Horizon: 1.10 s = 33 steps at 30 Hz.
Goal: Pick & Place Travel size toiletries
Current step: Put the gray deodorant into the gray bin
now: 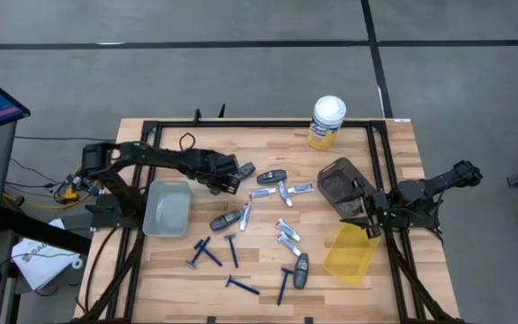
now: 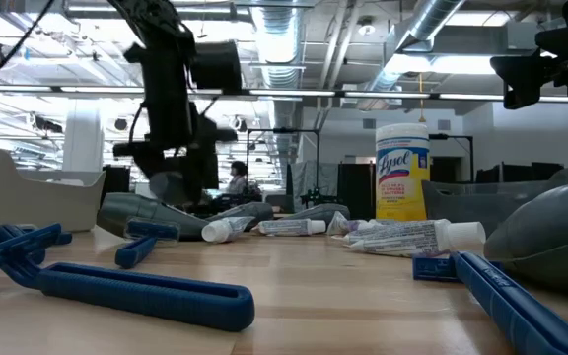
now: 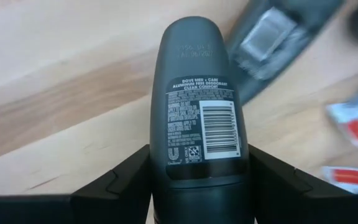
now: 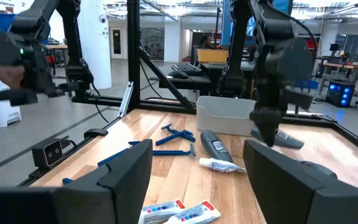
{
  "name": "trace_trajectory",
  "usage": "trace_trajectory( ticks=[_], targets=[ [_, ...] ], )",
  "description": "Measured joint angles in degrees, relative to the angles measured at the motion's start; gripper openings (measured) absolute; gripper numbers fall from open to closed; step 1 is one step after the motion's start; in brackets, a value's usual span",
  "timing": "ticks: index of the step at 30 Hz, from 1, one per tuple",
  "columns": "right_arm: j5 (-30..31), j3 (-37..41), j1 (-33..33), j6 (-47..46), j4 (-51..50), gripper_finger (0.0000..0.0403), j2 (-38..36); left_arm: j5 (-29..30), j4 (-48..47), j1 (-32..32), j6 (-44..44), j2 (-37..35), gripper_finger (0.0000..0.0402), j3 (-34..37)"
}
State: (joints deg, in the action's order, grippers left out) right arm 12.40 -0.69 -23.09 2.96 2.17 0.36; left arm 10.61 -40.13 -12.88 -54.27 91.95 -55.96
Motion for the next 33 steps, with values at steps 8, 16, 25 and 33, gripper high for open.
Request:
trace_trajectory(
  ticks=[8,16,25,33],
  targets=[
    [0.02,0.0,0.0,0.0,0.0,0.0244,0.0,-1.29,0.63,2.31,2.07,-15.85,0.0207,-0.04],
    [0.02,0.0,0.0,0.0,0.0,0.0244,0.0,-5.3,-4.22,8.64,1.31,-30.14,0.0208,-0.07],
    [0.06,0.0,0.0,0.0,0.11,0.0244,0.0,-6.53,-25.5,19.89,-9.52,-34.62,0.0208,-0.08],
    [0.03,0.0,-0.01,0.0,0.2,0.0244,-0.01,-8.0,-28.64,30.32,-15.29,-32.38,0.0209,-0.09]
  ],
)
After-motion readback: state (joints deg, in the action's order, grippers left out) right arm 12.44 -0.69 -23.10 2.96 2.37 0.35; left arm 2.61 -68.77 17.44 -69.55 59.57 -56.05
